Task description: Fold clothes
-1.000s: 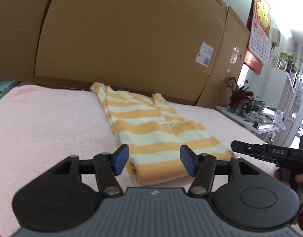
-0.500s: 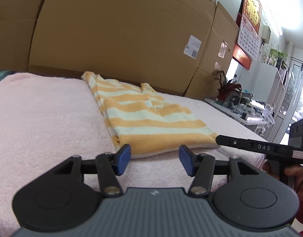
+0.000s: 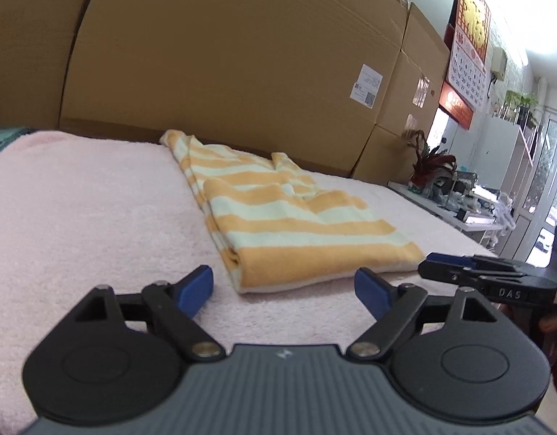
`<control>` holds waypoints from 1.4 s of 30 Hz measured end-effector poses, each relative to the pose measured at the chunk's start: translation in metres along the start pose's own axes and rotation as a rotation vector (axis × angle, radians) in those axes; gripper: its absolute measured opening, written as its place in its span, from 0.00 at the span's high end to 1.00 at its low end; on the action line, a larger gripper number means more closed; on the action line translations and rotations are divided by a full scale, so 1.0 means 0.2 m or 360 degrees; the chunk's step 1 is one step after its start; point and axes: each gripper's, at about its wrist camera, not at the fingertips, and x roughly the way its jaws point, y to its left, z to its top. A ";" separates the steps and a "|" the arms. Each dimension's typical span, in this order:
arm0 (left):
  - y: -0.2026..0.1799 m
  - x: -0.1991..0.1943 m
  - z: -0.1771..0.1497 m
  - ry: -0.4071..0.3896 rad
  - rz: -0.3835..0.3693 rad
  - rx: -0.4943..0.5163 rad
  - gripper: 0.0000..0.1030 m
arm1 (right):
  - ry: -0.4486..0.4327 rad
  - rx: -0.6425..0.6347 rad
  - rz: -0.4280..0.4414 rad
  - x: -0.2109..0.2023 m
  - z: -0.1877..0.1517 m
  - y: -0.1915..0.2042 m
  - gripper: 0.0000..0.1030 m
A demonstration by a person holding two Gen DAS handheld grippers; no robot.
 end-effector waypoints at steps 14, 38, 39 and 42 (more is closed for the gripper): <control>-0.04 0.10 0.02 -0.0011 0.0013 -0.0089 0.24 | 0.0044 0.0366 0.0118 0.10 0.04 -0.09 0.55; -0.05 -0.19 -0.09 0.0103 -0.0072 -0.0316 0.87 | 0.0083 0.0475 0.0298 -0.19 0.01 -0.10 0.84; -0.05 -0.19 -0.11 0.0098 -0.0070 -0.0320 0.85 | 0.0114 0.0461 0.0265 -0.20 -0.02 -0.10 0.84; -0.07 -0.21 -0.10 0.0074 -0.0081 -0.0291 0.81 | 0.0103 0.0458 0.0233 -0.20 -0.04 -0.10 0.82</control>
